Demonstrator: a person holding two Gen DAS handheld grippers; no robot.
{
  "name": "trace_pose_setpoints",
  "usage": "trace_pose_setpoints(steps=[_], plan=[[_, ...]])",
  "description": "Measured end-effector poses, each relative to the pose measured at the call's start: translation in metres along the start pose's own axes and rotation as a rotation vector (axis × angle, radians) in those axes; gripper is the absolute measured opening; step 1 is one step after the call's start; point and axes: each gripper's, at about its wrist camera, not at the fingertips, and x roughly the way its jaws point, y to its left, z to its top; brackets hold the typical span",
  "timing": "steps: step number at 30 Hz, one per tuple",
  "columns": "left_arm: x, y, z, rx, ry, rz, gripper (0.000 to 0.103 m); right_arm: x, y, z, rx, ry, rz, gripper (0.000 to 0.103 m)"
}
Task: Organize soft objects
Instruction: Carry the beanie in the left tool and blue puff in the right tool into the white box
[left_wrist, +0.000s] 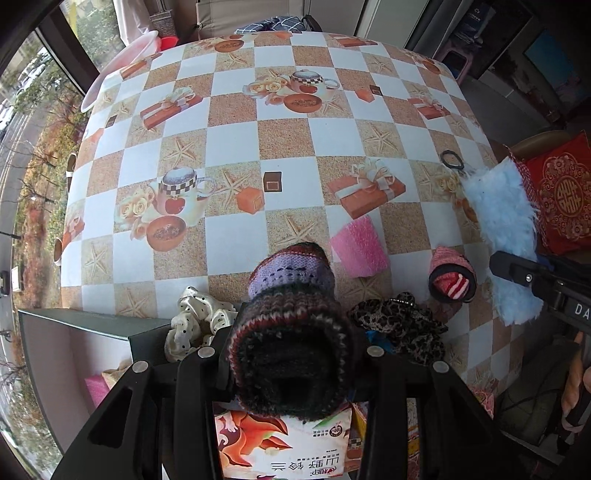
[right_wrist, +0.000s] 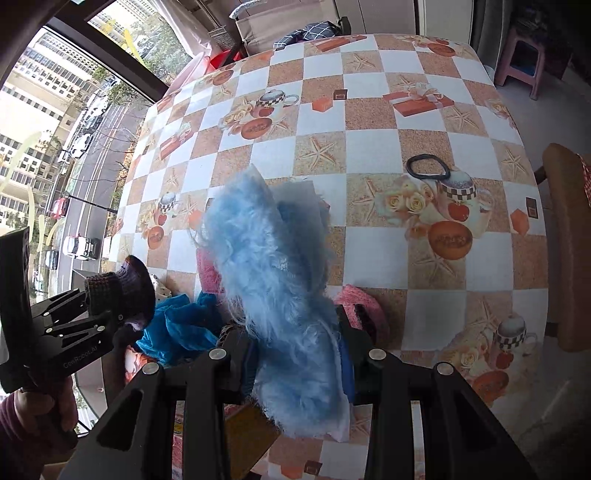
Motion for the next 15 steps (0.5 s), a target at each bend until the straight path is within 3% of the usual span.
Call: trace_pose_setpoints(steps=[15], plan=[[-0.058,0.031,-0.075,0.035,-0.062,-0.047,0.043,-0.039,0.110,-0.053,-0.094,-0.048,0.010,0.037]])
